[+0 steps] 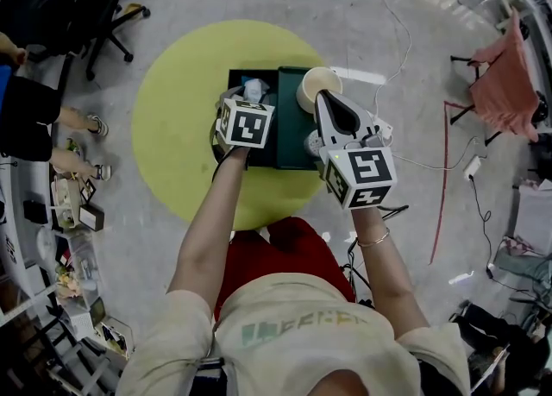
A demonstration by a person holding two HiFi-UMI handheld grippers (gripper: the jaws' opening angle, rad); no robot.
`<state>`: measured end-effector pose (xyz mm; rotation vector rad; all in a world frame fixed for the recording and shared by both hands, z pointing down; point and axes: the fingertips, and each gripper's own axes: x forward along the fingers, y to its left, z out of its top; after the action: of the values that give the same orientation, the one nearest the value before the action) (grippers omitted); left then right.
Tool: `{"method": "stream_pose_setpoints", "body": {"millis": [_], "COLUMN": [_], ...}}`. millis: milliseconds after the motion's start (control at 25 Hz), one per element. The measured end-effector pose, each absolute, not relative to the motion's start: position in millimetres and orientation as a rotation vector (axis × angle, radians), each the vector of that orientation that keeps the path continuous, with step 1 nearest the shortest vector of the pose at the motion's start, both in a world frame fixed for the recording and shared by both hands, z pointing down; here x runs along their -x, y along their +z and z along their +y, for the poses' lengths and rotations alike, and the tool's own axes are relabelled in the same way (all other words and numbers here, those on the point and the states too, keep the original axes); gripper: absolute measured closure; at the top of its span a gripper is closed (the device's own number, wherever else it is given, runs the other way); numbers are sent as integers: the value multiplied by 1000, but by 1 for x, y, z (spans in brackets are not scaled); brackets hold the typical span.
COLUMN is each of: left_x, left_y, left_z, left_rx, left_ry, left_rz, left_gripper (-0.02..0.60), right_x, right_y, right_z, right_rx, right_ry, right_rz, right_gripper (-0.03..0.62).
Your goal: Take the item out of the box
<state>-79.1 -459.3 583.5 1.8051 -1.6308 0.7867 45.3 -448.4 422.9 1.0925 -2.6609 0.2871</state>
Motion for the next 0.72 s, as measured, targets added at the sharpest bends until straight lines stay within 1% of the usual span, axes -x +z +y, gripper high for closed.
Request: {"method": "stream_pose_setpoints", "body": {"millis": [280,720], "left_x": [78,84], "left_y": [600,611], "left_z": [-456,-462], "left_rx": [-1758,-1668], "left_ry": [1017,1125], "left_rz": [-1600,-1603], "left_gripper": [370,370], "right_x": [-40,-38], "right_y": [424,425], "right_z": [-451,-461], "right_rx": [-1086,-1084], "right_ry": [289,287], "right_rz": [-2660,-2656], "right_gripper": [557,557]}}
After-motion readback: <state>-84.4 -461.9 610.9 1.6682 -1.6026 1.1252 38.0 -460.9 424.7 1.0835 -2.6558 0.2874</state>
